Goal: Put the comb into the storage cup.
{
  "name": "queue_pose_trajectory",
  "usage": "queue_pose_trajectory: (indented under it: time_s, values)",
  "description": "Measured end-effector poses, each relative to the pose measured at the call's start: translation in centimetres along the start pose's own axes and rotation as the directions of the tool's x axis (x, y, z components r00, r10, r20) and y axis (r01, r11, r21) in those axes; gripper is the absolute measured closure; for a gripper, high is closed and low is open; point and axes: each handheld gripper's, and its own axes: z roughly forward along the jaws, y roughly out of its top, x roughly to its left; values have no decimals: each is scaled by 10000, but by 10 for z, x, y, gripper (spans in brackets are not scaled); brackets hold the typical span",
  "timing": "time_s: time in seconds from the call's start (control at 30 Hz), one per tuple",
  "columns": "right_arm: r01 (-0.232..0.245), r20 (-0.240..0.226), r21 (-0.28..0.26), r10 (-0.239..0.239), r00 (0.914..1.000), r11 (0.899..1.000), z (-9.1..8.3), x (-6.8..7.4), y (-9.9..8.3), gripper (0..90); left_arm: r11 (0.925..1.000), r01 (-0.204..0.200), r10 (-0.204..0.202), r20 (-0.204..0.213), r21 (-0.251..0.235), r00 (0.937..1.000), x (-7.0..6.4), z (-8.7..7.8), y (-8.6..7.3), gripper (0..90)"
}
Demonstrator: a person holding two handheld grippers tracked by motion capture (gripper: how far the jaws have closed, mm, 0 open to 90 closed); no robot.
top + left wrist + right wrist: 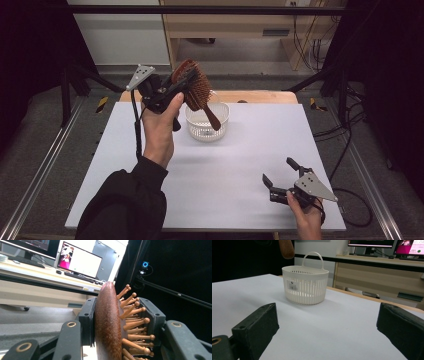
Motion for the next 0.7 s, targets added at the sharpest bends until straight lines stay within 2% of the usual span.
queue_pose_trajectory:
  time_s: [0.43, 0.7]
  values:
    - [-221, -111, -78, 220, 9997, 9997, 1, 0, -2, 32, 9993, 218, -227, -331, -291, 9992, 15, 18, -3, 522]
    - [-503, -51, -129, 503, 9987, 9987, 1, -4, -2, 30, 9989, 46, -72, -549, -464, 9985, 20, 26, -5, 522]
